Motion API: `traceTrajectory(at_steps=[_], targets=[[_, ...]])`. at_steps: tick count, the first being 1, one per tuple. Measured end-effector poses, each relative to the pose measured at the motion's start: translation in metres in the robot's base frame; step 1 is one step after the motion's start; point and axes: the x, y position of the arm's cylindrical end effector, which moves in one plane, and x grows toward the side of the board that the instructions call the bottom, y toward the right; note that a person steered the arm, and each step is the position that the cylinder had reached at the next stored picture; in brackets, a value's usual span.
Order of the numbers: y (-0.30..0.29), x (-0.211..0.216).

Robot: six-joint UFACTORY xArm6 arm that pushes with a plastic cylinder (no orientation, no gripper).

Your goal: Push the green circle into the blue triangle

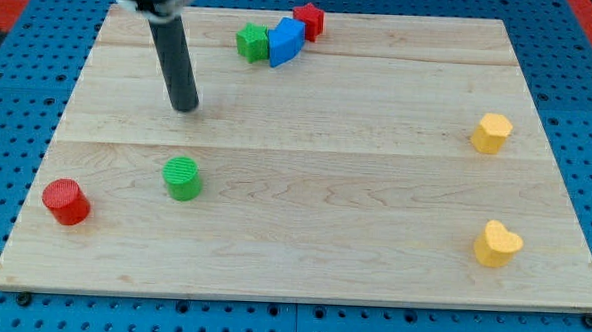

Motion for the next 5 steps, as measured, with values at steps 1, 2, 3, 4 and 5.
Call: traceTrajectory(at_steps=[1,2,3,4,5], targets=[[0.055,0.026],[0.095,0.105],[0.017,0.099],[-0.021,0.059],[-0.02,0.079]])
